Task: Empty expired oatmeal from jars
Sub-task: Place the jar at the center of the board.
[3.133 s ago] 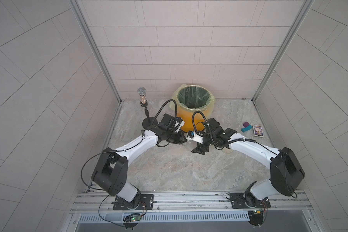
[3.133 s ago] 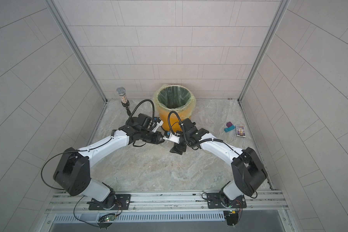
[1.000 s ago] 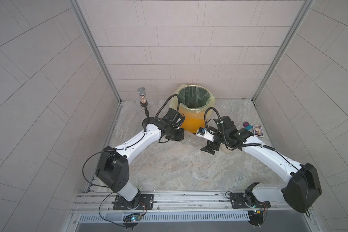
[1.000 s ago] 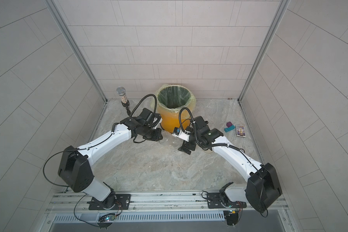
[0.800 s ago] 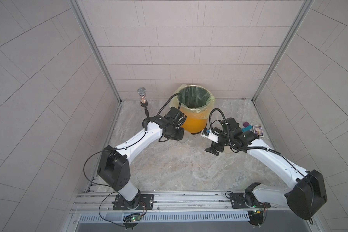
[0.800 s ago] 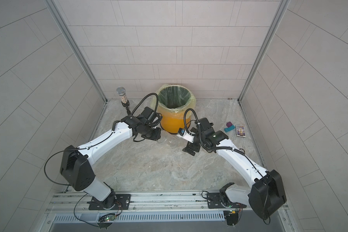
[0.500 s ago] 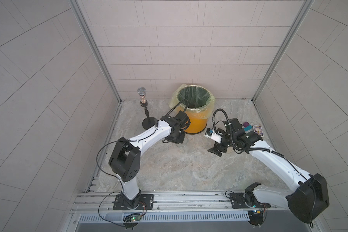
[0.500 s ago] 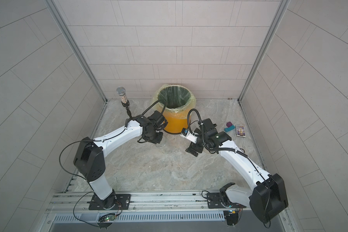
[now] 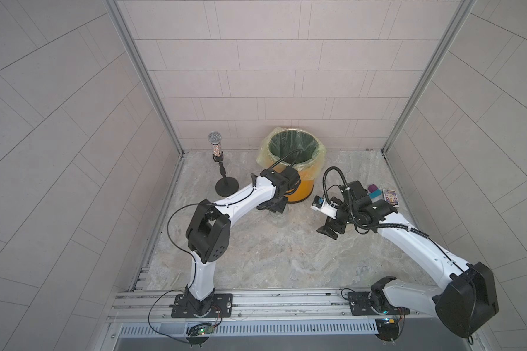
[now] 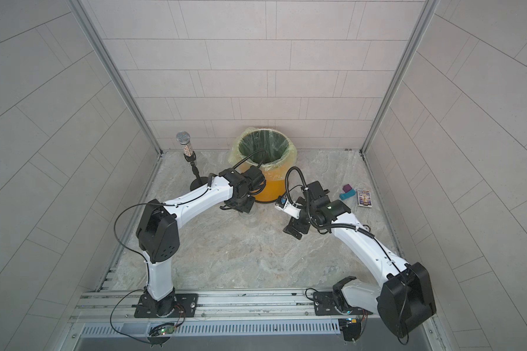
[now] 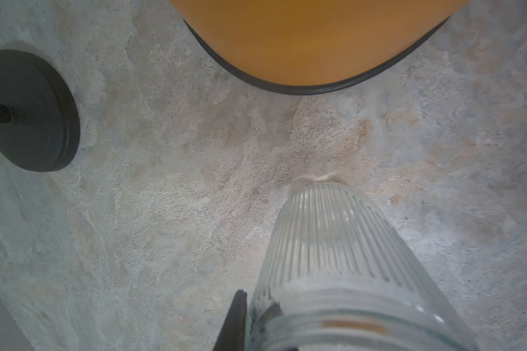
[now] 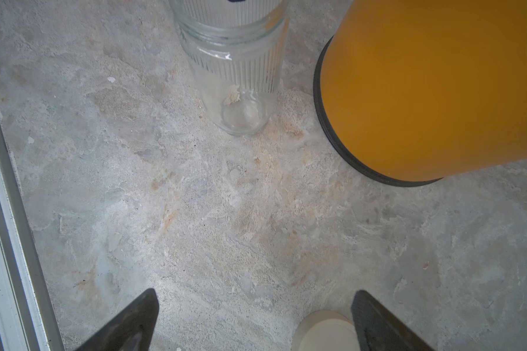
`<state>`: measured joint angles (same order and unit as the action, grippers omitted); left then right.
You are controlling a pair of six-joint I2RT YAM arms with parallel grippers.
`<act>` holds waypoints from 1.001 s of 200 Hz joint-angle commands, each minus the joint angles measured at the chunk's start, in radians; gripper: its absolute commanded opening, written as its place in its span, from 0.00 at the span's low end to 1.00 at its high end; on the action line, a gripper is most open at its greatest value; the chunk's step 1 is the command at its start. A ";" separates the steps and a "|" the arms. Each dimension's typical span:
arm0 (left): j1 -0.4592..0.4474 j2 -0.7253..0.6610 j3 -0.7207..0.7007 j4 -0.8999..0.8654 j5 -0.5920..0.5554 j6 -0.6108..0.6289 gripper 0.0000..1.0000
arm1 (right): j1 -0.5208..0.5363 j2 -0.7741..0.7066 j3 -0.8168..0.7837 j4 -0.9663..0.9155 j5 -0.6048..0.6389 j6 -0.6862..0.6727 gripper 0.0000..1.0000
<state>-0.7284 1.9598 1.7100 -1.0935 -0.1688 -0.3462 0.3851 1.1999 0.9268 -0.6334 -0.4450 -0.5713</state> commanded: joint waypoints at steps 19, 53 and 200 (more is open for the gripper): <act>-0.017 0.036 0.062 -0.089 -0.062 -0.005 0.05 | -0.005 -0.001 -0.010 -0.018 -0.008 0.004 0.99; -0.024 0.046 0.075 -0.096 -0.070 -0.009 0.29 | -0.004 -0.001 -0.008 -0.026 -0.006 -0.004 0.99; -0.025 -0.230 0.006 0.037 -0.037 -0.062 0.87 | -0.005 -0.033 -0.001 0.038 0.072 0.106 0.99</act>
<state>-0.7532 1.8545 1.7603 -1.0935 -0.1497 -0.3859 0.3851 1.1988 0.9249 -0.6342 -0.4377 -0.5392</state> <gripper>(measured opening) 0.808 0.995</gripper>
